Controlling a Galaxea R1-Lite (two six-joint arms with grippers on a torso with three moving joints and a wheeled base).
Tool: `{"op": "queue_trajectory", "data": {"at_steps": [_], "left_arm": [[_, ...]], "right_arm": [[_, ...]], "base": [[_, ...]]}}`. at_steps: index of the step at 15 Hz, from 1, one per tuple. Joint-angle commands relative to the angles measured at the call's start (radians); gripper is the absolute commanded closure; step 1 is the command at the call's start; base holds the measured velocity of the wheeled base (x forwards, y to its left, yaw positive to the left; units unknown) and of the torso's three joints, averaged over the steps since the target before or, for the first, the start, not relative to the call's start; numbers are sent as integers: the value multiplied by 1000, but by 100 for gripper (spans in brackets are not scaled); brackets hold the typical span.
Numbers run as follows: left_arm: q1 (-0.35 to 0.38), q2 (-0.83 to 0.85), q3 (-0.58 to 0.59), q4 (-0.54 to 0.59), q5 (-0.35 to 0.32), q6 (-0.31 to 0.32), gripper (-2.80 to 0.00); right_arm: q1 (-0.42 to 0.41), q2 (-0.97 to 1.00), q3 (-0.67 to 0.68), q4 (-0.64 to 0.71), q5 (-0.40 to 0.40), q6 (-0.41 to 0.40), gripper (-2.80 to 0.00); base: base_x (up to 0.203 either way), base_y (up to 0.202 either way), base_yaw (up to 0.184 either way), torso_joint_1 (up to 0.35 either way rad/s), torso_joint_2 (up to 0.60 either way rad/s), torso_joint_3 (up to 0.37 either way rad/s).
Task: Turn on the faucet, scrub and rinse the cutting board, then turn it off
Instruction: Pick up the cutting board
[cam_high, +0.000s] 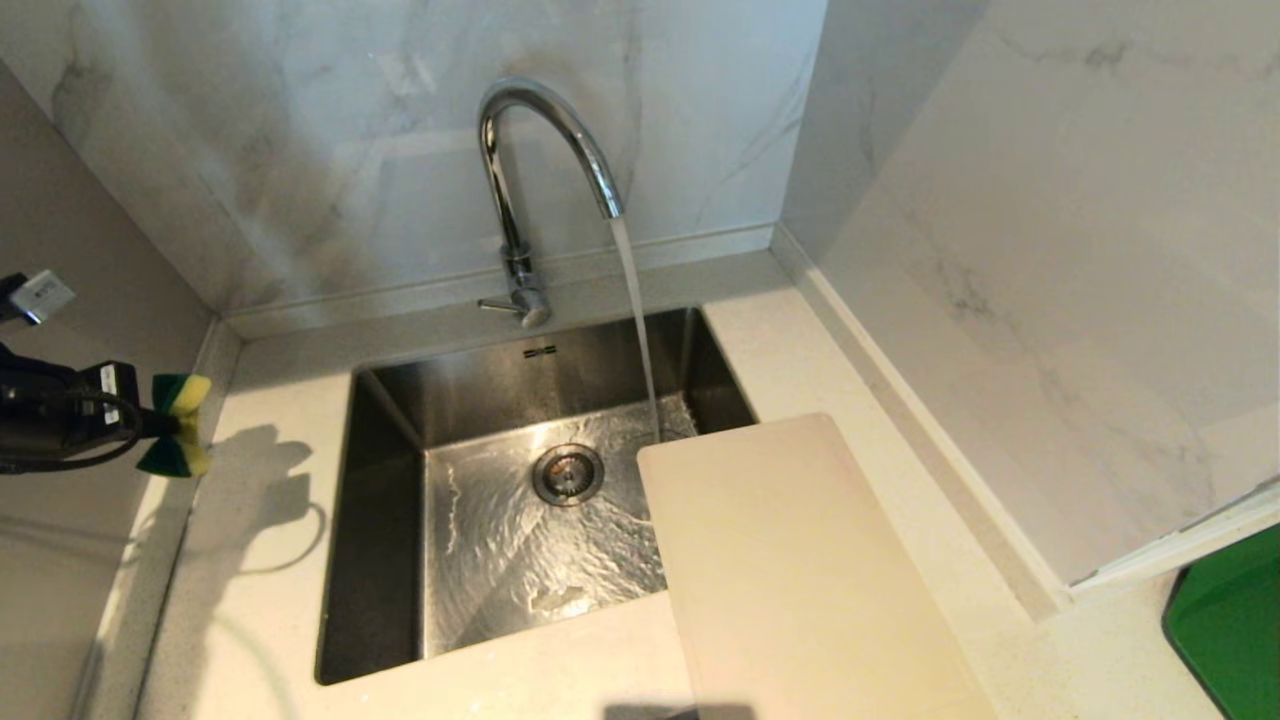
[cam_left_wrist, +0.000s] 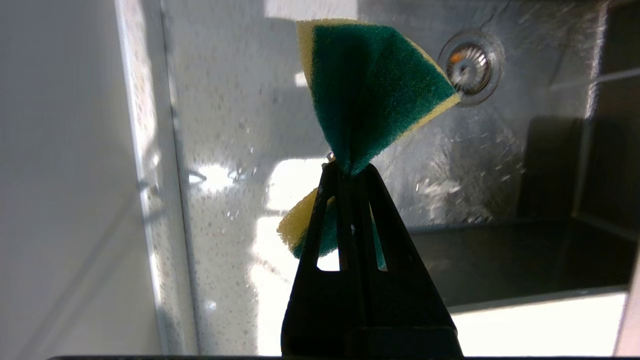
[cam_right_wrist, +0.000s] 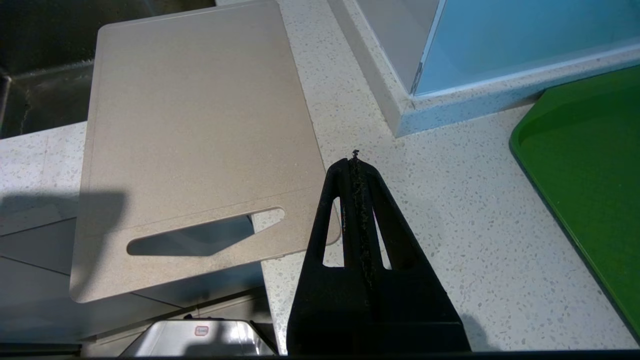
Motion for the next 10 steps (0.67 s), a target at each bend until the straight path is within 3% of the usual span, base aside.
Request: {"op": "queue_trajectory", "data": {"at_steps": [1, 7, 10], "left_arm": [[1, -13, -67, 31, -1, -3, 0], [1, -36, -185, 111, 1, -3, 0], [1, -36, -205, 116, 1, -4, 0]], "right_arm": [[0, 0, 0, -1, 0, 0, 0], [0, 1, -11, 6, 5, -40, 0], [1, 55, -163, 57, 48, -47, 0]], "base": [[0, 0, 0, 0, 0, 0], [0, 0, 0, 0, 0, 0], [0, 0, 0, 0, 0, 0]]}}
